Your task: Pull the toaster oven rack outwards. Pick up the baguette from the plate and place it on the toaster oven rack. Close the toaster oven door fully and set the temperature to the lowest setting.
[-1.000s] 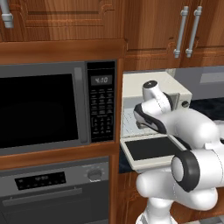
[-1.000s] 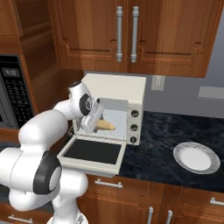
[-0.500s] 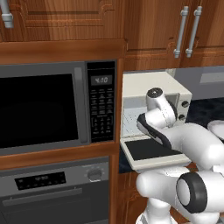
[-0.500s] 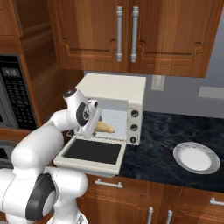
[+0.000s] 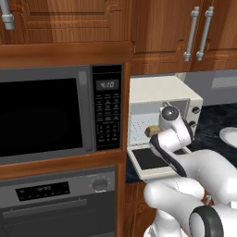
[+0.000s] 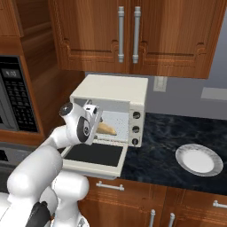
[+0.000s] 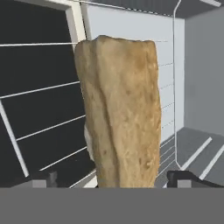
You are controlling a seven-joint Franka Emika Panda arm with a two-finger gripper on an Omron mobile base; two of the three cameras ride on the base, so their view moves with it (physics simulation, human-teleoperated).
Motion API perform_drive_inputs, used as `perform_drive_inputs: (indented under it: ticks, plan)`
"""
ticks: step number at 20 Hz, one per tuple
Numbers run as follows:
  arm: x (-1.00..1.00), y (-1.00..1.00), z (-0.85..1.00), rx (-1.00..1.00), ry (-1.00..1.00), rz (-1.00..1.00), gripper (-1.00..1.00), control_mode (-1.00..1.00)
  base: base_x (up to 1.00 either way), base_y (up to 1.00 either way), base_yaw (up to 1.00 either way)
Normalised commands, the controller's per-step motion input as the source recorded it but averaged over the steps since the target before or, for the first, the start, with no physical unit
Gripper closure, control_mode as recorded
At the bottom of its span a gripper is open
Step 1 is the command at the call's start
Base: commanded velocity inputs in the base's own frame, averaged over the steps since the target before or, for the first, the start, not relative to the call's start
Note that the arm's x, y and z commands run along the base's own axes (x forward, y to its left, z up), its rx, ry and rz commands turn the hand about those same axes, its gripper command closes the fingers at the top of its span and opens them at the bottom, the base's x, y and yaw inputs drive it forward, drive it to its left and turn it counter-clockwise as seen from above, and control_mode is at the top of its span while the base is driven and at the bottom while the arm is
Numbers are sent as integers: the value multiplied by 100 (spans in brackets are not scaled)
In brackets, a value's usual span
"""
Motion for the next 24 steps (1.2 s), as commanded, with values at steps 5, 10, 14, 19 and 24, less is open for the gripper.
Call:
perform_drive_inputs:
  ticks: [5, 10, 14, 19, 24]
  plan:
    - [-2, 0, 83, 0, 0, -1, -100, -100, 0, 0, 0]
    - [-29, 14, 11, 12, 5, -17, -100, -100, 0, 0, 0]
    - [-51, 9, 37, 29, 0, -44, -100, -100, 0, 0, 0]
    - [-44, 0, 55, 23, 3, -45, -100, -100, 0, 0, 0]
    - [-35, -2, -15, 31, 17, -62, -100, -100, 0, 0, 0]
